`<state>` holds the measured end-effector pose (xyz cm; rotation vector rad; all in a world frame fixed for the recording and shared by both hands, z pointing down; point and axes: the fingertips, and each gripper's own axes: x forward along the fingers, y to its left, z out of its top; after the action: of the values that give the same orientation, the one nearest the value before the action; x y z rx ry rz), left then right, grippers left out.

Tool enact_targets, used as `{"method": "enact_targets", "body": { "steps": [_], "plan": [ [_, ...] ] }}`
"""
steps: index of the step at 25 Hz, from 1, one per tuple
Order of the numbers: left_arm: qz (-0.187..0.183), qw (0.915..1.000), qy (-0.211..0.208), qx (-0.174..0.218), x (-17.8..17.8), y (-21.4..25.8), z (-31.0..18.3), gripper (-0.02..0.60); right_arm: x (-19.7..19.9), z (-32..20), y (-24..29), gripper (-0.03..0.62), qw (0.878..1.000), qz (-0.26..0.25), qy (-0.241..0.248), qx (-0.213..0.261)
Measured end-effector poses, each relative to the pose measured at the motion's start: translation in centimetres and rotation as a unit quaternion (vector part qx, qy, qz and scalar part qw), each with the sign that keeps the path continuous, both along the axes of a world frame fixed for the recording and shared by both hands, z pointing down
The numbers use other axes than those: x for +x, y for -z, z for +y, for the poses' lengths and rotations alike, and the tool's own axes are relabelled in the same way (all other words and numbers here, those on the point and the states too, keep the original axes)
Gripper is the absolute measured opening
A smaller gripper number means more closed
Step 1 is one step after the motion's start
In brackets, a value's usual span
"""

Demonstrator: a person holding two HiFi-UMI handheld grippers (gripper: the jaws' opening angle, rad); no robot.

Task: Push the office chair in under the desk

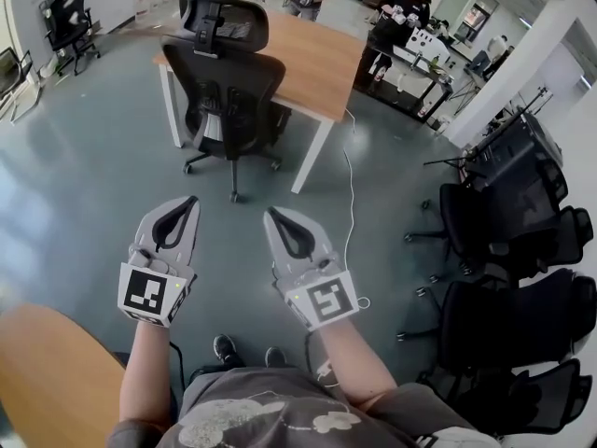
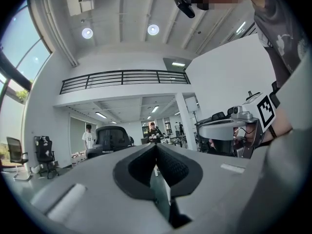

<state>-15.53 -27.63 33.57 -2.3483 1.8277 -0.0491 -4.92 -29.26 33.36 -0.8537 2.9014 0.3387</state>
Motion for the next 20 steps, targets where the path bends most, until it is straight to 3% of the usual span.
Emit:
{"method": "enact_targets", "body": {
  "steps": [8,20],
  "plan": [
    [-0.001,0.9999,0.017,-0.001,4.3,0.3,0.7,0.017,4.4,-0.9,-0.9,-0.008,1.0,0.002,-0.001,-0.017],
    [0.016,0.9985,0.053,-0.006,6.3,-0.3,2.1,0.017,5.5,-1.0,-1.7,-0.008,0.998,0.025,0.012,-0.05]
  ]
}}
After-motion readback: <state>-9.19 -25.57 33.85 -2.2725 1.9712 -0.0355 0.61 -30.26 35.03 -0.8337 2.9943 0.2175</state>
